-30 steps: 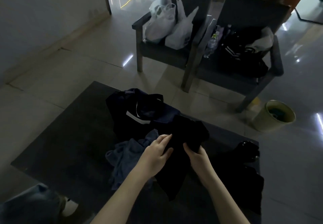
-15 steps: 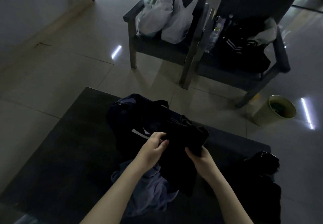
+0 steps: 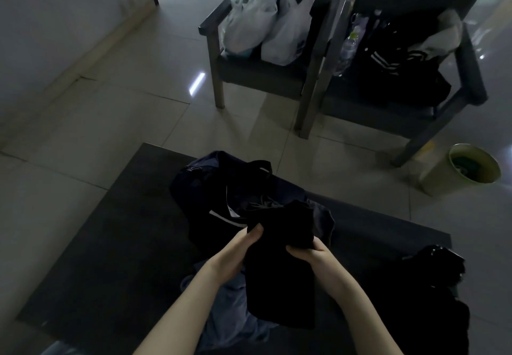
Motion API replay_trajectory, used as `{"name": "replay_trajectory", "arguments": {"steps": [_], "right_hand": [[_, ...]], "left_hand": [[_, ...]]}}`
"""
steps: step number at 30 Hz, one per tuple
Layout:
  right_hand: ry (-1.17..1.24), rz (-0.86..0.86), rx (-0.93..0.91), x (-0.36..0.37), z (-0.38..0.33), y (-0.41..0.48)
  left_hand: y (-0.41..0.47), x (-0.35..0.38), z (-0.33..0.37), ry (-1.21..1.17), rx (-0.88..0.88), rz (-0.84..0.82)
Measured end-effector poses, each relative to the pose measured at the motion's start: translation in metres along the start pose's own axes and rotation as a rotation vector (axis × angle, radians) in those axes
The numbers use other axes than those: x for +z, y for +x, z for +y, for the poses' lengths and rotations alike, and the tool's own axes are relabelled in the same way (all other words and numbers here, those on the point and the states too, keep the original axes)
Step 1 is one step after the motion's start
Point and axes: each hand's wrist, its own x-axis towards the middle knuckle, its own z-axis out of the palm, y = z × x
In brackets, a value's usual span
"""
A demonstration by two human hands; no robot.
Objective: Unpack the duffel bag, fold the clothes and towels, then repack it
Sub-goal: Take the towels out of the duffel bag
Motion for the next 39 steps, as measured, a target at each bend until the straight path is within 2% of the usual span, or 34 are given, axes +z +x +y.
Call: {"name": "replay_trajectory", "arguments": {"steps": [6, 9, 12, 17, 21, 25, 32, 36, 39], "right_hand": [[-0.043, 0.088, -0.067, 0.006, 0.016, 0.005], [-0.072, 0.146, -0.13, 0.01, 0.025, 0.006], [-0.141, 0.122, -0.176, 0.013, 0.023, 0.007], [-0.109, 0.072, -0.069, 0.0, 0.029, 0.019], [-0.066, 0.085, 0.018, -0.017, 0.046, 0.041], [-0.17, 0.072, 0.166, -0.026, 0.062, 0.063], [-0.178, -0.034, 0.254, -0.013, 0.061, 0.063], [-0.117, -0.086, 0.225, -0.011, 0.054, 0.045], [-0.228, 0.021, 0.109, -0.016, 0.042, 0.046]], "left_hand": [[-0.001, -0.009, -0.018, -0.082, 0.022, 0.09], [-0.007, -0.011, -0.014, -0.095, 0.014, 0.088], [-0.015, -0.016, -0.004, -0.125, 0.004, 0.051], [-0.029, -0.03, 0.01, -0.22, -0.022, -0.048], [-0.035, -0.04, 0.019, -0.228, -0.026, -0.027], [-0.038, -0.046, 0.024, -0.24, -0.055, -0.091], [-0.04, -0.044, 0.039, -0.331, -0.077, -0.067], [-0.04, -0.045, 0.043, -0.367, -0.078, -0.024], [-0.041, -0.044, 0.044, -0.347, -0.103, -0.009]]}}
